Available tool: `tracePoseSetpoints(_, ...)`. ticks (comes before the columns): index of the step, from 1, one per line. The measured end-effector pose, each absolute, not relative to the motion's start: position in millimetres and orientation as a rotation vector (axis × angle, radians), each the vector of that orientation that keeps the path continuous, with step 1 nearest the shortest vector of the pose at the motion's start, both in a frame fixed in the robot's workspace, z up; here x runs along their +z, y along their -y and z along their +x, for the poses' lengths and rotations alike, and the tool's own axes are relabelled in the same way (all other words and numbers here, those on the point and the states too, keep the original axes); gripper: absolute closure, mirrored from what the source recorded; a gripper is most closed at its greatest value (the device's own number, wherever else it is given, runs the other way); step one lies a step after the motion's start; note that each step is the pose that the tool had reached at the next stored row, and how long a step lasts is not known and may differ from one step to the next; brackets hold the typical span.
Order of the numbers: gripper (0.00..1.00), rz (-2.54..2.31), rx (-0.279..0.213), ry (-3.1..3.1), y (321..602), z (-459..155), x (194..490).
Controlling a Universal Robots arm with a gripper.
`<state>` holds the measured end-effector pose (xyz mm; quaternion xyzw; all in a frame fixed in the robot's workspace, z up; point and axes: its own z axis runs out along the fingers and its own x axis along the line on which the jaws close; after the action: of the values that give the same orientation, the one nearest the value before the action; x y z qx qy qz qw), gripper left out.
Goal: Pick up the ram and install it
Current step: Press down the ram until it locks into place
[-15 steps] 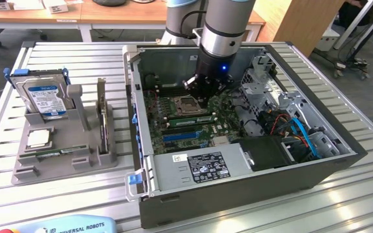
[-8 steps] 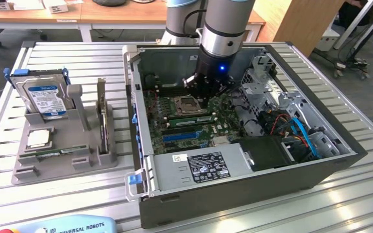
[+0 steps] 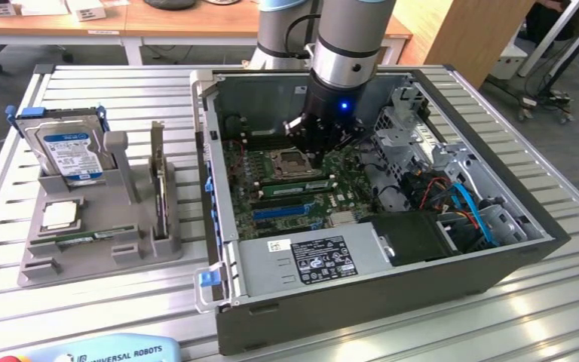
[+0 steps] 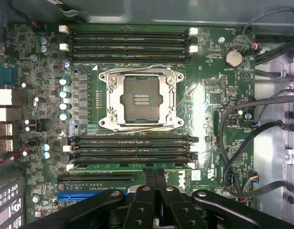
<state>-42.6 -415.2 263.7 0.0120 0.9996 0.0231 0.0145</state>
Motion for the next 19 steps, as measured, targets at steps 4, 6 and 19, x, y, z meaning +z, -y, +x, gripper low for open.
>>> tracePoseSetpoints(4, 0.9, 0.038, 0.072, -3.138, 415.2, -41.9, 263.7)
tracePoseSetpoints(6, 0.9, 0.039, 0.072, -3.158, 415.2, -41.5, 263.7)
tracePoseSetpoints(19, 0.9, 0.04, 0.072, -3.18, 415.2, -41.2, 263.7)
